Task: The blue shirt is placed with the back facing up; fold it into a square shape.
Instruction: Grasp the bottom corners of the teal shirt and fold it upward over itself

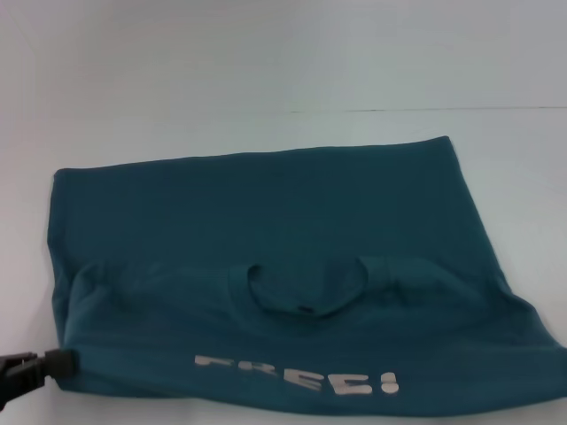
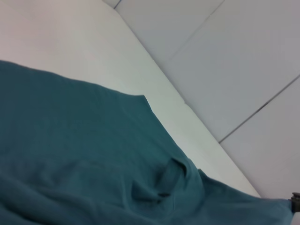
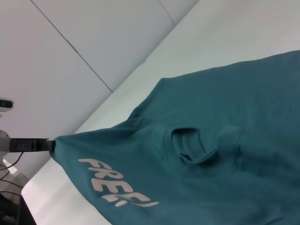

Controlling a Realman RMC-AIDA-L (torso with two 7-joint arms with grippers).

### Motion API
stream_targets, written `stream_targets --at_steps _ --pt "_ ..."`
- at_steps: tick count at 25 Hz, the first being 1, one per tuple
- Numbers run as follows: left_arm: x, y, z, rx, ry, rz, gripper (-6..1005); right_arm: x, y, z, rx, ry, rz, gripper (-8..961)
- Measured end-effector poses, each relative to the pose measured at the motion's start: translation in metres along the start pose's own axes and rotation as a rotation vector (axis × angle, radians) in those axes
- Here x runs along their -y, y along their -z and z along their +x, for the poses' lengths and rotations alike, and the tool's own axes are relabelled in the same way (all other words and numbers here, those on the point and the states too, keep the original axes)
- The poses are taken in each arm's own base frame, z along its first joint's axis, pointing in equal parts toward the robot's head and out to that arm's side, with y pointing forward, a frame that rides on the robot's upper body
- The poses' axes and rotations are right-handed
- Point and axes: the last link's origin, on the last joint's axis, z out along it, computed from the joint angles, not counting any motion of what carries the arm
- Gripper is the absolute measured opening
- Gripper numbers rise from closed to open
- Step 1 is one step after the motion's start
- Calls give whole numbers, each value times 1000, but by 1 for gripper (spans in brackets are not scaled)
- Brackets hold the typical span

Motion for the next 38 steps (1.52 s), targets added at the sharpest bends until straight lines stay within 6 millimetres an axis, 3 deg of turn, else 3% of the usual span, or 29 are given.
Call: stream_targets --at_steps 5,11,16,22,27,38 --pt "6 -2 17 -38 -16 4 23 4 -4 -17 29 33 3 20" --pt "29 -26 61 -91 -24 47 23 20 -17 -65 123 93 45 20" --pt "49 -56 101 -124 -47 125 24 41 -44 -102 163 103 118 20" --pt "65 -88 132 -134 -86 248 24 65 -86 -136 148 116 236 20" --pt "83 -111 147 -163 -93 394 24 81 -121 -158 128 152 365 20" --pt "95 -137 159 -201 -166 578 23 100 -151 -174 172 215 581 26"
